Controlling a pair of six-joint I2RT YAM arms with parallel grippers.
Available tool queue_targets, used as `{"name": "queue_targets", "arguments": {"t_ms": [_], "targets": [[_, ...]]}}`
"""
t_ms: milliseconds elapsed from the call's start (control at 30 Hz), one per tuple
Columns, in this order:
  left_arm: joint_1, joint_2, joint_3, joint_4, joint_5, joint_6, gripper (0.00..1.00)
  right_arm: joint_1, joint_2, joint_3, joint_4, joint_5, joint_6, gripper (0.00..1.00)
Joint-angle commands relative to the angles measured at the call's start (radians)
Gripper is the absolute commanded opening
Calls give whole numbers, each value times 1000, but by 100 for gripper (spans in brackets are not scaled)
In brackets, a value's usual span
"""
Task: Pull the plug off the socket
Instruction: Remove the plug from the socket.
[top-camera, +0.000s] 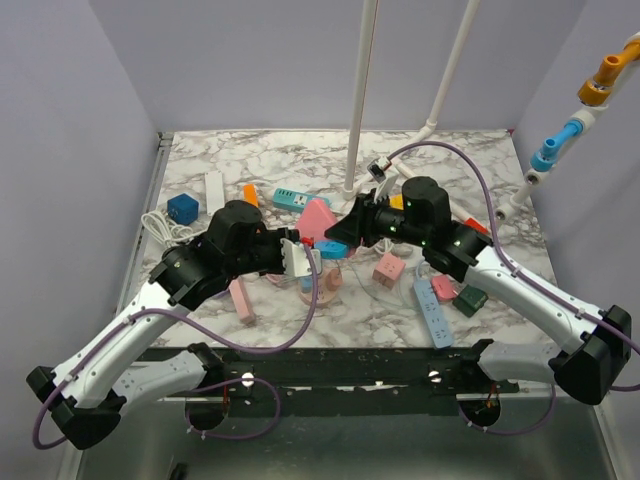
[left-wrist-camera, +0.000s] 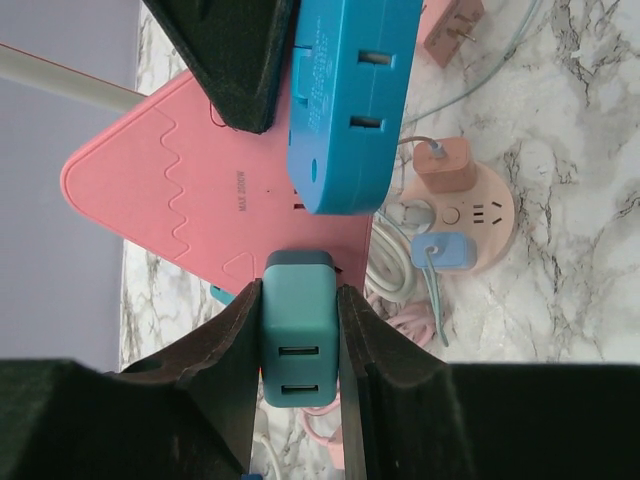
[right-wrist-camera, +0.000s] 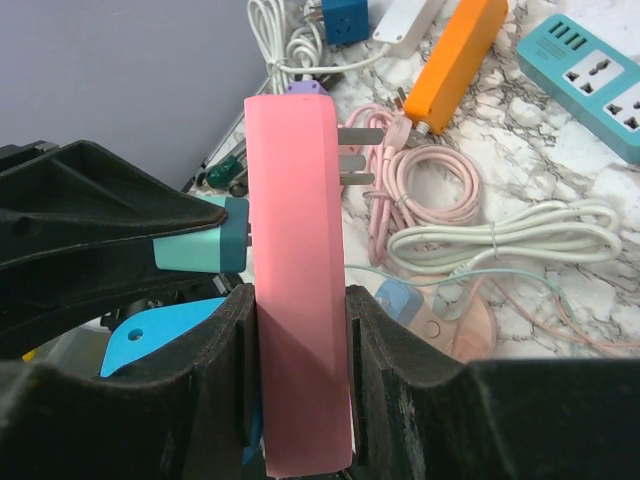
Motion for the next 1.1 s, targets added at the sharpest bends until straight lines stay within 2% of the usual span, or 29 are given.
{"name": "queue_targets", "arguments": {"t_ms": [0,233,700,900,1067], "targets": [[27,-124,53,-13,-46,-46,0,-33,20,-48,-90,262,-112,1],[52,-225,19,47,0,-49,0,-33,19,-65,-80,283,-98,1],[47,-269,1,15,112,-12,0,-33,55,-46,-125,394,-50,1],[40,-269,38,5,100,4,0,-31,47,-42,-135,415,-57,1],[62,-278,-74,32,-13,56,0,-32,27,-37,-126,406,-49,1]]}}
